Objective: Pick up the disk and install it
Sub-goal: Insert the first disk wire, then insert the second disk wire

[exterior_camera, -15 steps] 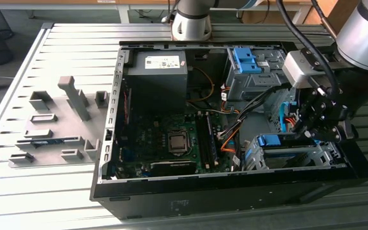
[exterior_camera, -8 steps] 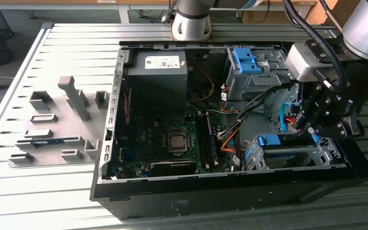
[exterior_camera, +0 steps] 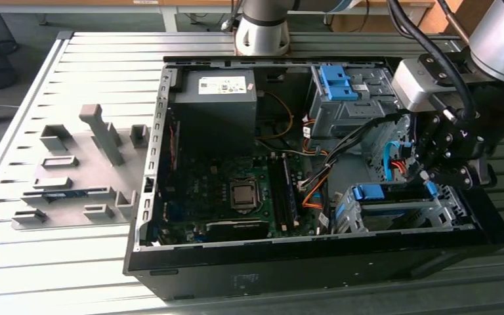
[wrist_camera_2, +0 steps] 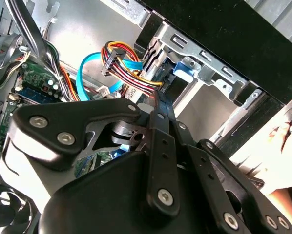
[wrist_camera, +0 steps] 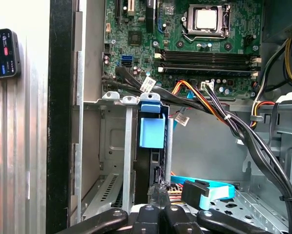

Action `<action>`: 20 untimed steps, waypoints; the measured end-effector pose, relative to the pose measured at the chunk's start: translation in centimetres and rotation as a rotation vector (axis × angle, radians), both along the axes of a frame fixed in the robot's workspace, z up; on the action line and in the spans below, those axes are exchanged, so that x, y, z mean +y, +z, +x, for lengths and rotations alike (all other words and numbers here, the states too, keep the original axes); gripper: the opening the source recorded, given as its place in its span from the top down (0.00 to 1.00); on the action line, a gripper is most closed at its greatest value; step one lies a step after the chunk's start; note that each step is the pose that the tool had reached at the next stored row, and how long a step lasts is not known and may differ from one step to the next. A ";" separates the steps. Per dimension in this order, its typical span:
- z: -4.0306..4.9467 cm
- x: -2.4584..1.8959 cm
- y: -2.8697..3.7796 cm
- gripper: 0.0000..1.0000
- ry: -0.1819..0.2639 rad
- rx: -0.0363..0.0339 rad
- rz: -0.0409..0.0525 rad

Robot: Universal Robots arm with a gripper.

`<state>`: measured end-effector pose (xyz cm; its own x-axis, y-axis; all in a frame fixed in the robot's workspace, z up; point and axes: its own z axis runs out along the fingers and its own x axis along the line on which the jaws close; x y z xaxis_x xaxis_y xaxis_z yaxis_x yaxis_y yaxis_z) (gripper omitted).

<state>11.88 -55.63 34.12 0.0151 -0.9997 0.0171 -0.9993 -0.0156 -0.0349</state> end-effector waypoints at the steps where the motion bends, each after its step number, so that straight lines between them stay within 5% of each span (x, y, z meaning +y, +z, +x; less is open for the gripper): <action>1: 0.00 0.00 0.01 0.89 0.000 0.0000 0.0000; 20: -0.34 -0.02 0.07 0.89 0.000 0.0000 0.0000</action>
<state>11.54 -55.65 34.19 0.0152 -0.9997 0.0171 -0.9993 -0.0158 -0.0349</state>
